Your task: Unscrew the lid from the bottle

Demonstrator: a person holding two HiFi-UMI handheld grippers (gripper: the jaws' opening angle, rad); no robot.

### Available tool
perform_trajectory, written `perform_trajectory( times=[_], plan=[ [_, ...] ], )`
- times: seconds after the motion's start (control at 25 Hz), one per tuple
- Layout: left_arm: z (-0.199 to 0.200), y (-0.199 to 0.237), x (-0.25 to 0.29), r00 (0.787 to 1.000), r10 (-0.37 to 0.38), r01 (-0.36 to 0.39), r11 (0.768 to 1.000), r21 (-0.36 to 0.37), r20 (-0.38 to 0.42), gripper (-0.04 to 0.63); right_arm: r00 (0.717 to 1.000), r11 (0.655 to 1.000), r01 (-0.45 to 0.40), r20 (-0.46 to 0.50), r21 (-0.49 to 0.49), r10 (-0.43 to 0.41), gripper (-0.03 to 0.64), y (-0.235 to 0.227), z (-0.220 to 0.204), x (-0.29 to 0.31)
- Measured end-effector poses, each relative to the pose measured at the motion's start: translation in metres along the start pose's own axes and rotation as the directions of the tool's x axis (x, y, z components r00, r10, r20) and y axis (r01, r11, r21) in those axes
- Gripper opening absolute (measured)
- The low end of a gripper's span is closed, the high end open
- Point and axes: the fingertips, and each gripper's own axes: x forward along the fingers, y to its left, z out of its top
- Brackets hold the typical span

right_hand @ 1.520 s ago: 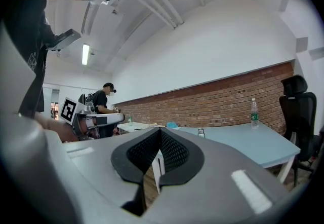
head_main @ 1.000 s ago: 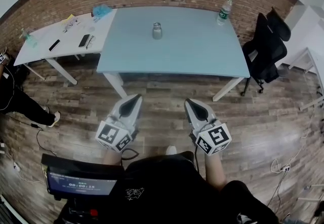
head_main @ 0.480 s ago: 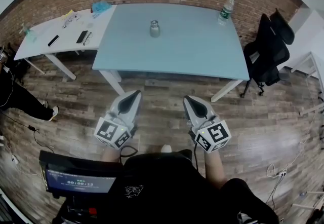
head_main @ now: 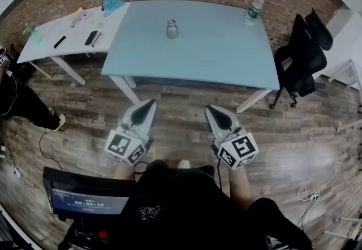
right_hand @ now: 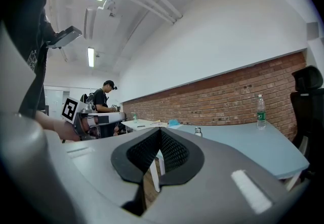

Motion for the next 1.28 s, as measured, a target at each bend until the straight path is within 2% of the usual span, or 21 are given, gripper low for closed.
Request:
perform_trajectory(
  times=[0.96,1.28],
  plan=[
    [0.002,0.006,-0.003,1.0,0.028,-0.028,1.0,-0.005,-0.009,0.0,1.0,1.0,-0.024,0.006,0.012,0.024,0.002,0.001,0.001,0.008],
    [0.001,-0.002,0.014,1.0,0.016,-0.016,1.0,0.007,-0.007,0.0,1.0,1.0,-0.011,0.014,0.02,0.011,0.002,-0.015,0.001,0.001]
  ],
)
